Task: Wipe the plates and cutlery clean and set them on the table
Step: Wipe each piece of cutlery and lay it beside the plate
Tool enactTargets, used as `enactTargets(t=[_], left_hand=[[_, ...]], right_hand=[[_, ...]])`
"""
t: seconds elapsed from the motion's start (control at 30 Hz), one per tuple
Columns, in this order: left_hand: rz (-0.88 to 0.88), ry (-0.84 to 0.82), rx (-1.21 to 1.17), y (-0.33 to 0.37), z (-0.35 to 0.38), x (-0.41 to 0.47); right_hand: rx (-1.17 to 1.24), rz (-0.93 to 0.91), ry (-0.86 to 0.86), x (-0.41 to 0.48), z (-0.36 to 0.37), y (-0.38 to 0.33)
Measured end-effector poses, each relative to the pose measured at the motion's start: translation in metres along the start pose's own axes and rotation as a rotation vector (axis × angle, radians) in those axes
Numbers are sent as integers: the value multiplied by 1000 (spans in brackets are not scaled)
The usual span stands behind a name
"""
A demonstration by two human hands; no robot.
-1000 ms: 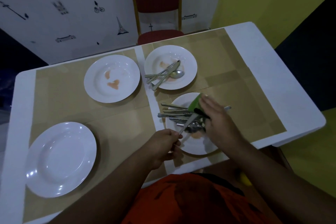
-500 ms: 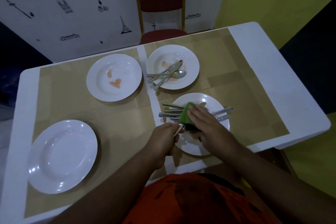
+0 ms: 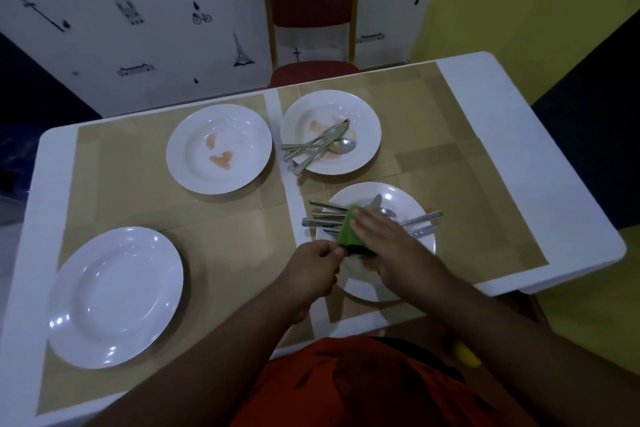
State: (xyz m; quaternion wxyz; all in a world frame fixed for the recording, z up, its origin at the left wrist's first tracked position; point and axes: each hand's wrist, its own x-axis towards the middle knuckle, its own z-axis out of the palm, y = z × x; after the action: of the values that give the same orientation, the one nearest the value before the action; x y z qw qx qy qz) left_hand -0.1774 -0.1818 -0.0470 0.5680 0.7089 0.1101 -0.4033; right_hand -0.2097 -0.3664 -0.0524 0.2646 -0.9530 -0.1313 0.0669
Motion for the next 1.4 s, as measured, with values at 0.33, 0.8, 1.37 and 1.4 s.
enactTargets(t=[0.33,0.8,1.37,1.4], left_hand=[[52,30,86,-7,5,-8],[-44,100,4,-14,0,-8],[8,409,-200,-82,-68,-30],[11,460,-170,-90,-75,-31]], right_hand=[[37,319,242,22,-22,28],[52,286,81,10,-2,8],[47,-27,-58,48,52,-72],[49,-61,-96,50,57,-77]])
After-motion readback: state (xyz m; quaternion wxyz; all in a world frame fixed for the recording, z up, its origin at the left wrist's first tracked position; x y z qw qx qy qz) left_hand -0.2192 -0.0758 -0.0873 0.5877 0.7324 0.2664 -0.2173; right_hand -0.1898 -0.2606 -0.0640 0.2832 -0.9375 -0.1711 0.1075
